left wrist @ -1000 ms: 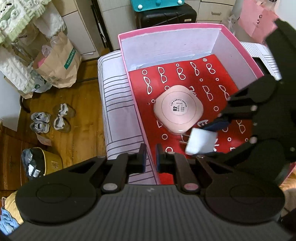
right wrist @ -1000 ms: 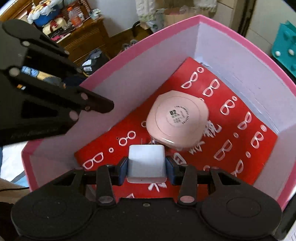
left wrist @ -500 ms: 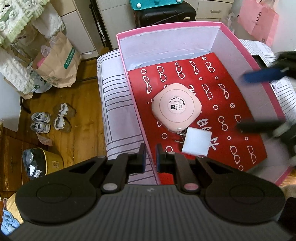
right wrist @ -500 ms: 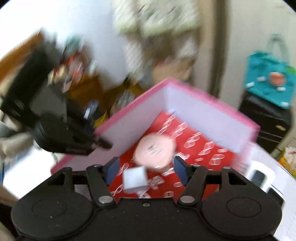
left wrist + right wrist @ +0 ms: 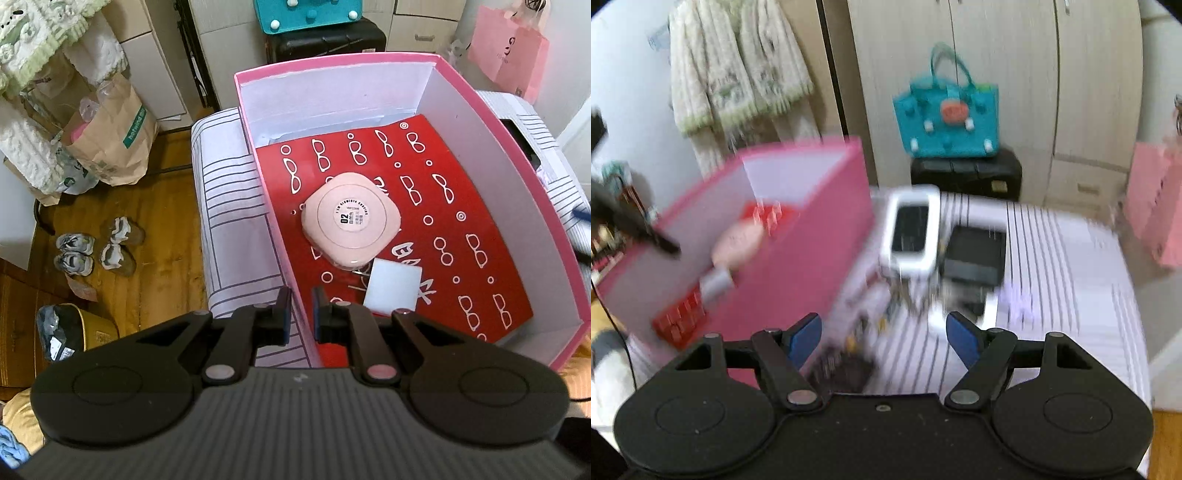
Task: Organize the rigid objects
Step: 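Move the right tool back and grasp the black phone battery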
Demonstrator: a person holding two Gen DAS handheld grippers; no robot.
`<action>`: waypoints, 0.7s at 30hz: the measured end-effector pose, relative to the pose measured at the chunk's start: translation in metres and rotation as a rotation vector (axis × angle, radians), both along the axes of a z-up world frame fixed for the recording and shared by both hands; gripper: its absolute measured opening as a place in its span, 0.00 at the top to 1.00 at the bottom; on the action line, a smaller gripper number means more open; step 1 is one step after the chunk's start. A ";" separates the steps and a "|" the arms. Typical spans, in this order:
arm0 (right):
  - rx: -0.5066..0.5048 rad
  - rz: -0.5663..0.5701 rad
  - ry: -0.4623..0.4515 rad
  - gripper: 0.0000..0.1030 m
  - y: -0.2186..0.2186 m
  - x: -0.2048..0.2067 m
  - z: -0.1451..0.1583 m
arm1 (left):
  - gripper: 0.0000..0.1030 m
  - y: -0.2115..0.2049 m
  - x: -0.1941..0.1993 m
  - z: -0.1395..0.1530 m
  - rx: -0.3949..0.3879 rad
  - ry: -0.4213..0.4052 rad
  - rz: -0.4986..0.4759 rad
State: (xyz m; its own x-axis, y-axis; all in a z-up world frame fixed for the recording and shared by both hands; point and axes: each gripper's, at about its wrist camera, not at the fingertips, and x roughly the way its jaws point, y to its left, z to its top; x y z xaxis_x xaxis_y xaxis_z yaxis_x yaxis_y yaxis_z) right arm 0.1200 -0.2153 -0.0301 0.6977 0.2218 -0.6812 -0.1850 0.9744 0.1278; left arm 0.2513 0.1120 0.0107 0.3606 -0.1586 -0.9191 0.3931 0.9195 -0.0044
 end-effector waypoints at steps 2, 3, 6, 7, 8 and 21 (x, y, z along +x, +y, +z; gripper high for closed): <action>0.006 -0.010 0.044 0.28 0.003 -0.004 -0.022 | 0.90 0.000 0.001 0.000 0.000 0.002 -0.005; 0.011 -0.005 0.065 0.30 0.003 -0.009 -0.028 | 0.89 0.000 0.002 0.000 -0.002 0.008 -0.008; 0.011 0.044 0.087 0.31 0.005 -0.025 -0.040 | 0.90 0.004 0.007 0.001 -0.011 0.012 0.003; 0.001 0.059 0.081 0.31 0.011 -0.023 -0.042 | 0.90 0.006 0.008 0.001 -0.016 0.012 0.008; -0.012 0.072 0.069 0.31 0.013 -0.027 -0.044 | 0.90 0.007 0.008 0.000 -0.022 0.012 0.012; -0.076 0.038 -0.072 0.23 0.047 -0.027 -0.060 | 0.90 0.011 0.001 0.000 -0.038 -0.038 -0.006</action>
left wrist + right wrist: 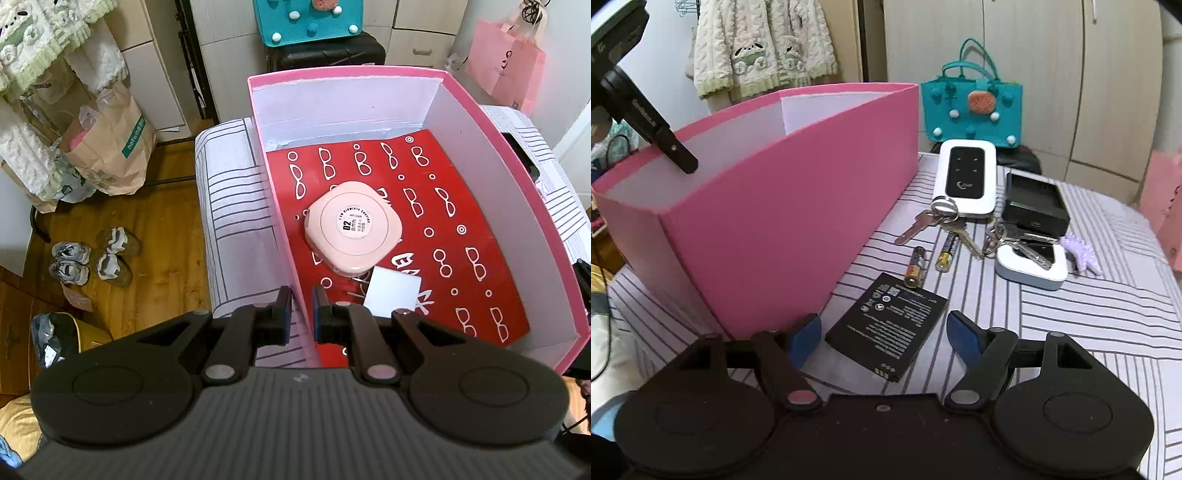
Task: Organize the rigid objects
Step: 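Move the right tool back and grasp the black phone battery, then carry the black battery into the box and release it beside the compact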
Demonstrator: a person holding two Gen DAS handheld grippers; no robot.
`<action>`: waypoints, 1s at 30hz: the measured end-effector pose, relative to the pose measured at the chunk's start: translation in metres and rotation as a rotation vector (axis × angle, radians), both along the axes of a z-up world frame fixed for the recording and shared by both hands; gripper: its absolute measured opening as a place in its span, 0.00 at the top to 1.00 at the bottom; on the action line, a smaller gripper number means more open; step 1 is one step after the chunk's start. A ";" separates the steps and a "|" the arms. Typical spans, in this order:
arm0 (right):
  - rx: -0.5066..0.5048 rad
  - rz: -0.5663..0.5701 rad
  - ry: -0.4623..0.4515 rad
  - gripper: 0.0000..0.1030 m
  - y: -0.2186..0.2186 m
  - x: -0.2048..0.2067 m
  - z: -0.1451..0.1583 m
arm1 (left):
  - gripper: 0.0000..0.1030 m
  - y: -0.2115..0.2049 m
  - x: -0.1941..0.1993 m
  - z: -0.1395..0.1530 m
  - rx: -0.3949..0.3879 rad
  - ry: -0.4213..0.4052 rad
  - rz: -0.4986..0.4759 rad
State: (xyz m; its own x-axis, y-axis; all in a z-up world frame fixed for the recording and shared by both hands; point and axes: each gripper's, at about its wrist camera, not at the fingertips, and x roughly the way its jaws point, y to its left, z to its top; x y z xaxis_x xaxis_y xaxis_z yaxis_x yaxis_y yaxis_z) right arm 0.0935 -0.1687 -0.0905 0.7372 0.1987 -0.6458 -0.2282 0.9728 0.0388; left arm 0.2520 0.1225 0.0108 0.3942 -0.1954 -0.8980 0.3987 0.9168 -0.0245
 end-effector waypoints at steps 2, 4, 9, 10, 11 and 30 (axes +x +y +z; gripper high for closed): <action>-0.003 -0.013 -0.011 0.25 -0.002 -0.005 0.001 | 0.90 0.001 -0.002 0.001 0.001 -0.005 -0.014; -0.010 -0.017 -0.005 0.32 -0.008 -0.008 0.004 | 0.89 0.002 -0.001 0.001 -0.002 -0.006 -0.022; 0.014 -0.089 0.067 0.47 -0.035 -0.009 0.011 | 0.89 0.004 -0.001 0.001 -0.013 -0.005 -0.030; 0.023 -0.095 0.081 0.47 -0.039 -0.011 0.013 | 0.89 0.005 0.000 0.001 -0.015 -0.002 -0.027; 0.031 -0.097 0.090 0.47 -0.041 -0.011 0.012 | 0.89 0.005 0.001 0.001 -0.018 0.004 -0.019; -0.052 -0.107 0.084 0.47 -0.024 0.016 0.015 | 0.88 0.004 0.002 0.000 -0.013 0.005 -0.041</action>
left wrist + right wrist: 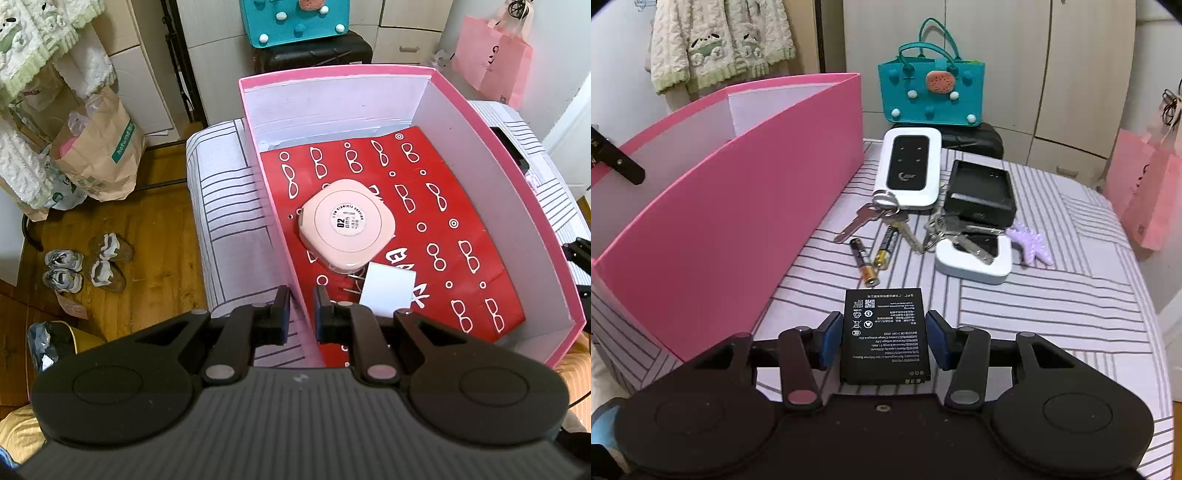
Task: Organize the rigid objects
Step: 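Carry the black battery into the box and release it beside the compact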
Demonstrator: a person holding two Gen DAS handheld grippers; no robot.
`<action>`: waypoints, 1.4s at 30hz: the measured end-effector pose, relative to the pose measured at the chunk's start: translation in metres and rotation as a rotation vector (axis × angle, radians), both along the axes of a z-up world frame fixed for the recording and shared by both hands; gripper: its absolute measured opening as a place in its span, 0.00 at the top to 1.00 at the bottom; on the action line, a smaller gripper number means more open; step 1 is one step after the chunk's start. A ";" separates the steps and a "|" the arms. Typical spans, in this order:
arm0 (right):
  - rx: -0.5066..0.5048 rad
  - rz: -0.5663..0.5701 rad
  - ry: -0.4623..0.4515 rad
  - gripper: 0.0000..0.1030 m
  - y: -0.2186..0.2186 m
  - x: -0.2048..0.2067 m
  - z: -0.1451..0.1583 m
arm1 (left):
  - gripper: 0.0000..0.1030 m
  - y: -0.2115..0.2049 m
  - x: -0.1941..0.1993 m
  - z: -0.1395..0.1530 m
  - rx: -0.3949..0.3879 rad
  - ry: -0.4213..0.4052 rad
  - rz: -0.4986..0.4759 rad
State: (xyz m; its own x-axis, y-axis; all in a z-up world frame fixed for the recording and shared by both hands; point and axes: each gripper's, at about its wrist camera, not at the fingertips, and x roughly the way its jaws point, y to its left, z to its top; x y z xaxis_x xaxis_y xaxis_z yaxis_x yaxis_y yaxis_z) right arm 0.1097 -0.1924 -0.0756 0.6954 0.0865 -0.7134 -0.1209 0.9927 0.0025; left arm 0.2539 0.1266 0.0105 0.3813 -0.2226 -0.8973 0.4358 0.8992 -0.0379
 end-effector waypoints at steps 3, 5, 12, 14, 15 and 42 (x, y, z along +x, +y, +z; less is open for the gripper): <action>-0.012 -0.005 -0.007 0.47 -0.002 0.000 0.005 | 0.88 0.000 0.000 0.000 -0.003 0.000 -0.001; -0.008 -0.006 -0.015 0.47 -0.004 -0.001 0.010 | 0.88 0.000 0.000 0.000 -0.001 0.000 -0.002; 0.013 0.059 -0.097 0.47 0.002 -0.001 0.070 | 0.88 -0.003 0.000 0.000 0.028 0.000 -0.040; -0.007 0.115 -0.157 0.47 0.015 -0.003 0.095 | 0.88 -0.006 -0.001 0.001 0.037 0.000 -0.043; -0.041 0.155 -0.196 0.47 0.025 -0.004 0.107 | 0.88 -0.007 -0.001 0.001 0.038 0.000 -0.044; -0.238 0.623 0.235 0.47 0.159 0.121 0.050 | 0.88 -0.001 0.004 0.002 0.013 0.029 -0.026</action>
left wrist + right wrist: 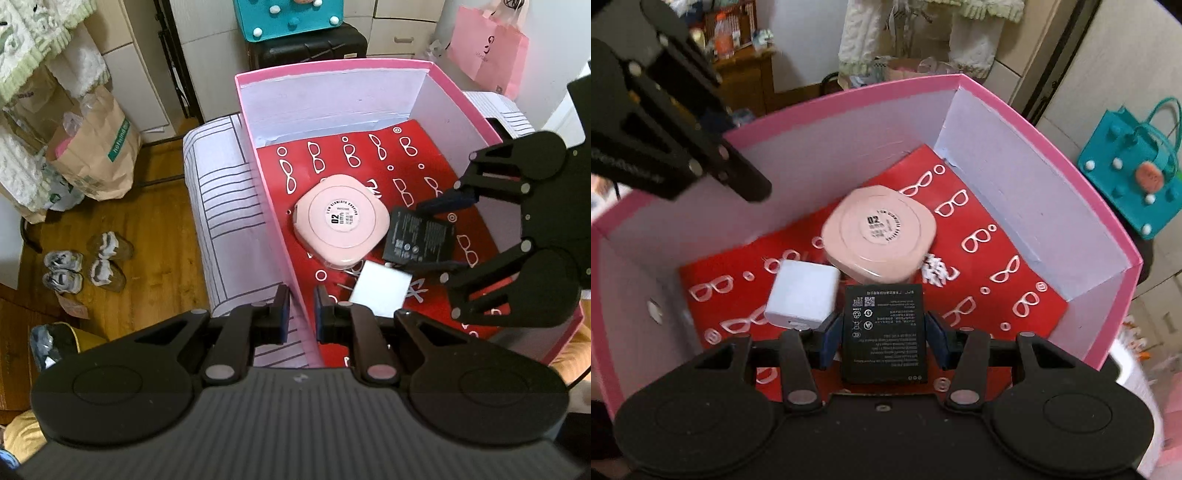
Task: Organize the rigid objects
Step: 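Carry the black battery into the box and release it beside the compact, then grasp the black charging cradle with the right tool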
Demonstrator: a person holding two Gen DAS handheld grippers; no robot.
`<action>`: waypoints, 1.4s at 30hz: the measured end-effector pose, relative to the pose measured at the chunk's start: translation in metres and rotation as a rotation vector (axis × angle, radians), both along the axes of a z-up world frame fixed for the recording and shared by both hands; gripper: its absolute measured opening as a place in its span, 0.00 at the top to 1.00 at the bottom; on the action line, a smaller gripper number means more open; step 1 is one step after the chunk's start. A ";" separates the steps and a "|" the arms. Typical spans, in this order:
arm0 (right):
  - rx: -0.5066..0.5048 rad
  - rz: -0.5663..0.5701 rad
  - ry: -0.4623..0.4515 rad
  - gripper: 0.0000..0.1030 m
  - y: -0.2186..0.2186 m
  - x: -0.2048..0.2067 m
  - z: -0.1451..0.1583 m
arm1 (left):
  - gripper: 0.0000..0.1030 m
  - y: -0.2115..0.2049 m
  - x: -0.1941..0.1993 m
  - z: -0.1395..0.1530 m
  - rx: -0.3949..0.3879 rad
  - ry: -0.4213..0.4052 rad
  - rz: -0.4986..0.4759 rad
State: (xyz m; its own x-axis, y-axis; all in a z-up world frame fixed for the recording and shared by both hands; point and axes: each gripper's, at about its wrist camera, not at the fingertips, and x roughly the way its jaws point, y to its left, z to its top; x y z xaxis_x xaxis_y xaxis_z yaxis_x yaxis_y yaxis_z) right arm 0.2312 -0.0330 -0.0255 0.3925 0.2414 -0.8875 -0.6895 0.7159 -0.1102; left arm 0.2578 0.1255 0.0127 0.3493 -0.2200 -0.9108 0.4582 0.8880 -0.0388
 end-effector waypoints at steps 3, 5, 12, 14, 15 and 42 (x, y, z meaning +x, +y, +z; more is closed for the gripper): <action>0.049 -0.034 0.018 0.43 -0.007 -0.002 0.005 | 0.88 0.000 0.000 0.000 -0.005 -0.001 -0.001; 0.116 -0.082 0.021 0.38 -0.018 -0.006 0.015 | 0.88 0.001 0.000 0.000 -0.008 -0.003 -0.001; 0.338 -0.165 -0.187 0.37 -0.066 -0.038 0.083 | 0.87 0.003 0.001 0.000 -0.025 0.007 -0.009; 0.341 -0.185 -0.258 0.34 -0.077 -0.046 0.094 | 0.87 0.005 0.001 0.000 -0.031 0.010 -0.006; 0.326 -0.201 -0.296 0.34 -0.082 -0.051 0.098 | 0.87 0.006 0.001 0.000 -0.033 0.009 -0.006; 0.209 -0.604 -0.253 0.18 -0.207 -0.014 -0.012 | 0.86 0.008 -0.005 -0.001 -0.046 0.001 0.023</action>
